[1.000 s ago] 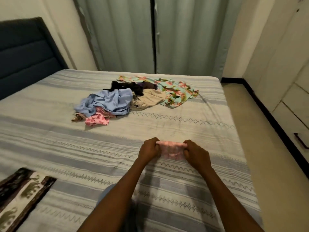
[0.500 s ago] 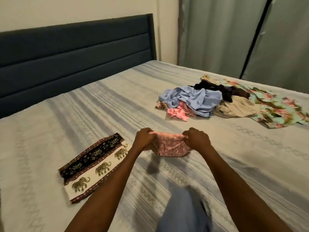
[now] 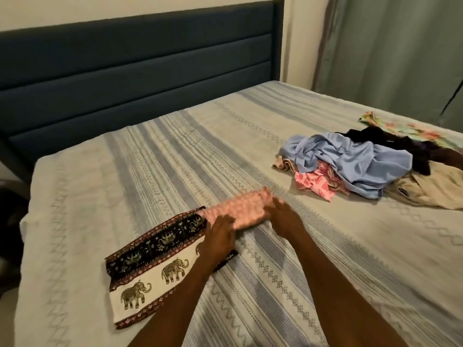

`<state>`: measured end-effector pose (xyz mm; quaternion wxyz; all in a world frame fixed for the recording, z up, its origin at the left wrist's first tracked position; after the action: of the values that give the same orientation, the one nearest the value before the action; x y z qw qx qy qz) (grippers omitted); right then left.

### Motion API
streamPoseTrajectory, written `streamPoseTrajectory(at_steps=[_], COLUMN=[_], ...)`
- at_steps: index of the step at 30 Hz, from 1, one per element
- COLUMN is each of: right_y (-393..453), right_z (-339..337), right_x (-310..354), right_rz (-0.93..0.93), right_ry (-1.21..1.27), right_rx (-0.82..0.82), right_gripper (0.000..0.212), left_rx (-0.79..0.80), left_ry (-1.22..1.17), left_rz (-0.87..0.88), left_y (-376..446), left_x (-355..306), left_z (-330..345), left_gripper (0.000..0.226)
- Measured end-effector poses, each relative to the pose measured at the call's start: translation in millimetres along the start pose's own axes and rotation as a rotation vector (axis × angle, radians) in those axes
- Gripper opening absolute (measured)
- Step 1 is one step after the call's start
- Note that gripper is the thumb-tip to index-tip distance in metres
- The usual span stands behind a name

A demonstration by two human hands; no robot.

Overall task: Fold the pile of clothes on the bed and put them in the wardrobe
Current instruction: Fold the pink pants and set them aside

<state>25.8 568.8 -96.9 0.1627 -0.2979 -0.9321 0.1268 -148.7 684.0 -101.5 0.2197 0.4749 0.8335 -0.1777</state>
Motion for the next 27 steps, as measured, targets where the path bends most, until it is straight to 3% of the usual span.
streamPoseTrajectory(at_steps=[1, 3, 7, 10, 14, 19, 24, 27], right_y=[1, -6, -20, -35, -60, -71, -43, -19], right_z=[26, 56, 47, 33, 21, 13, 18, 14], right_x=[-5, -13, -24, -46, -97, -167, -200, -212], right_rz=[0.023, 0.027, -0.007, 0.023, 0.115, 0.319, 0.315, 0.312], right_ry=[-0.031, -0.016, 0.111, 0.218, 0.27, 0.1, 0.078, 0.099], right_rx=[0.116, 0.18, 0.072, -0.041, -0.165, -0.203, -0.093, -0.095], right_gripper=[0.056, 0.064, 0.065, 0.059, 0.051, 0.051, 0.06, 0.065], left_rx=[0.091, 0.171, -0.005, -0.097, -0.029, 0.06, 0.128, 0.039], left_ry=[0.036, 0.109, 0.163, 0.104, -0.025, -0.123, 0.123, 0.279], left_rz=[-0.048, -0.08, -0.019, 0.187, 0.328, 0.282, 0.108, 0.048], left_y=[-6, -17, -23, -20, -10, 24, 58, 59], left_x=[10, 19, -13, -56, -114, -158, -153, -141], left_z=[22, 48, 33, 30, 56, 98, 148, 167], left_gripper=[0.04, 0.051, 0.049, 0.038, 0.033, 0.062, 0.076, 0.076])
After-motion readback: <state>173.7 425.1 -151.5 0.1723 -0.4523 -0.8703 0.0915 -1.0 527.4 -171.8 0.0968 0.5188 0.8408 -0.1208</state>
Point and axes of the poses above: each hand's wrist, its own y-axis towards the middle knuckle, its own z-axis out of the palm, x = y × z, the point moved 9 cm from there along y, towards the middle knuckle, and after that the axes turned 13 degrees about x, right-handed, at the moved point
